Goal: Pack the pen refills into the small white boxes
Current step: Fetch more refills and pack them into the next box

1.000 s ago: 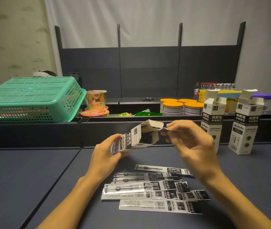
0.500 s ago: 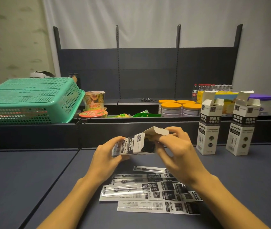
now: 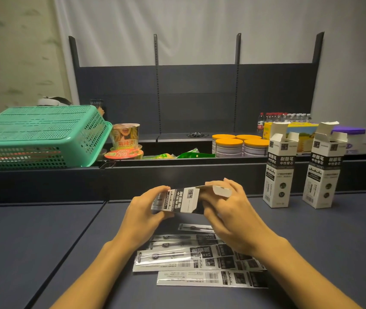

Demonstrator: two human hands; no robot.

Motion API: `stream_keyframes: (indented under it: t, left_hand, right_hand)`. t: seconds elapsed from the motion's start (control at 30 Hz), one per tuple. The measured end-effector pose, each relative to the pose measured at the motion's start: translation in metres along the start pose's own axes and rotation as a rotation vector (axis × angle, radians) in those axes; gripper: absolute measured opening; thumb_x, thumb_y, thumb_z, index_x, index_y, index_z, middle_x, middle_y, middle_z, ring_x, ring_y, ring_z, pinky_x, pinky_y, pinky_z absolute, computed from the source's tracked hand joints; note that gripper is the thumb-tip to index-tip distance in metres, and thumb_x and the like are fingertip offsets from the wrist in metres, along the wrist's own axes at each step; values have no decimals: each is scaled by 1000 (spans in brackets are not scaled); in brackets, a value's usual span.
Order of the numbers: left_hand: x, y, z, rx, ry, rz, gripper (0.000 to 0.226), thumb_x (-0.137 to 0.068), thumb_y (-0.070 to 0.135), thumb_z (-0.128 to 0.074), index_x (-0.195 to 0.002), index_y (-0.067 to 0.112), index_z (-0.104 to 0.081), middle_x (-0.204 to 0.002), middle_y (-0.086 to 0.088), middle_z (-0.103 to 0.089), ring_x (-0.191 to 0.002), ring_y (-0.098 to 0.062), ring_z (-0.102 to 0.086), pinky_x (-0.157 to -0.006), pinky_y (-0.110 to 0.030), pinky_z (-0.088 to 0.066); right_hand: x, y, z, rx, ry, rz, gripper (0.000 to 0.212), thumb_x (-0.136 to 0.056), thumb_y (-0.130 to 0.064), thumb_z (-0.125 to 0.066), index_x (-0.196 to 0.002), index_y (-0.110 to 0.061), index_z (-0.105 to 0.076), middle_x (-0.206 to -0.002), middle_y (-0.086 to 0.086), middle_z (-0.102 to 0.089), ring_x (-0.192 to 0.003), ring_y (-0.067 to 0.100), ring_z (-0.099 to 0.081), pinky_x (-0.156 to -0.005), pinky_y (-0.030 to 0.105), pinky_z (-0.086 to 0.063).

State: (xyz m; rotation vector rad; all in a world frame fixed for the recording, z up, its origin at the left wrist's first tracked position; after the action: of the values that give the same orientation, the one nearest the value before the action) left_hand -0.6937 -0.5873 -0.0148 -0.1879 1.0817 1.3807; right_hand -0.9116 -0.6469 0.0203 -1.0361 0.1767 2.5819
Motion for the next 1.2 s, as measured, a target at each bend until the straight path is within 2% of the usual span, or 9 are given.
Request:
stream_keyframes:
  t: [0.1,0.2,0.3,0.47,0.7,0.77,0.87,1.0,1.2]
  left_hand:
    - [1,1,1,33,10,11,56,-73,15,-82,-122,26,-58,-114,13,-65,-106,-5,-60,-86,-16,-49]
    - [1,2,2,58,18,20,54,-73,14,-81,-120,27,-58,-112,14,-64,-105,-5,-60,-86,-14,-49]
    - [1,2,2,58,11,18,54,-73,14,-81,-121,27,-58,-113,12,-65,-106,-5,-60,-86,-16,-50]
    - [0,1,-1,36,0,6,56,-72,15,-82,-122,24,-59,-115,11,-66,-107,-6,-60,-88,-18,-50]
    - [0,0,-2,20,-4,8,59,-72,16,-83,-124,24,-58,-117,8,-65,-109,-8,-60,-89,-18,-49]
    - [0,-1,-2,15,0,7,58,-72,16,-83,-124,25,-58,-117,8,-65,-109,-9,-60,-89,-21,-51]
    - [1,-5,-1,4,26,19,58,-72,19,-83,-124,26,-58,-117,8,-64,-108,-11,-58,-90,-31,-52]
    - [-1,-7,0,0,61,53,59,-72,23,-82,-126,25,-57,-118,8,-64,-108,-11,-57,-90,-35,-51]
    - [0,-9,0,40,65,79,56,-75,21,-81,-126,24,-57,-118,9,-64,-109,-12,-58,-90,-39,-52]
  right_hand:
    - [1,-2,3,16,151,59,28,-92,-26,-48,-112,-20,-67,-108,-2,-68,-103,20,-59,-104,46,-38]
    - [1,-3,4,23,235,85,28,-90,-21,-54,-114,-15,-68,-99,-2,-69,-93,20,-61,-99,43,-42]
    - [2,-4,4,21,174,55,31,-89,-22,-49,-113,-15,-67,-101,-1,-70,-98,18,-62,-105,44,-38]
    - [2,-10,3,17,-37,-2,39,-91,-32,-36,-119,-27,-62,-114,-8,-65,-107,8,-55,-115,45,-26]
    - [3,-10,3,-25,-120,-26,44,-93,-37,-27,-129,-31,-51,-126,-11,-60,-115,4,-50,-120,39,-11]
    - [3,-9,2,-32,-77,-21,38,-93,-35,-32,-127,-29,-47,-121,-8,-62,-110,5,-53,-119,41,-18]
    - [3,-9,2,-13,44,1,33,-91,-28,-42,-120,-18,-56,-107,-1,-66,-101,13,-57,-111,47,-34]
    - [3,-9,3,-6,161,45,36,-89,-25,-49,-121,-17,-63,-109,-2,-68,-107,17,-58,-108,43,-36]
    - [2,-8,7,-50,388,37,26,-86,-16,-52,-104,-5,-67,-103,7,-66,-99,18,-56,-93,33,-44]
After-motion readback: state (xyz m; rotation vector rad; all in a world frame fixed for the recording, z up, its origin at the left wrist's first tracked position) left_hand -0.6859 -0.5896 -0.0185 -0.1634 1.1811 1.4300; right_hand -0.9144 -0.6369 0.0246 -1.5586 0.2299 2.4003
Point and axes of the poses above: each hand's wrist, its own x-axis away from the middle knuckle, its own z-axis out of the back of the hand, y = z × x, the point moved 2 cm from there along -x, towards the middle knuckle
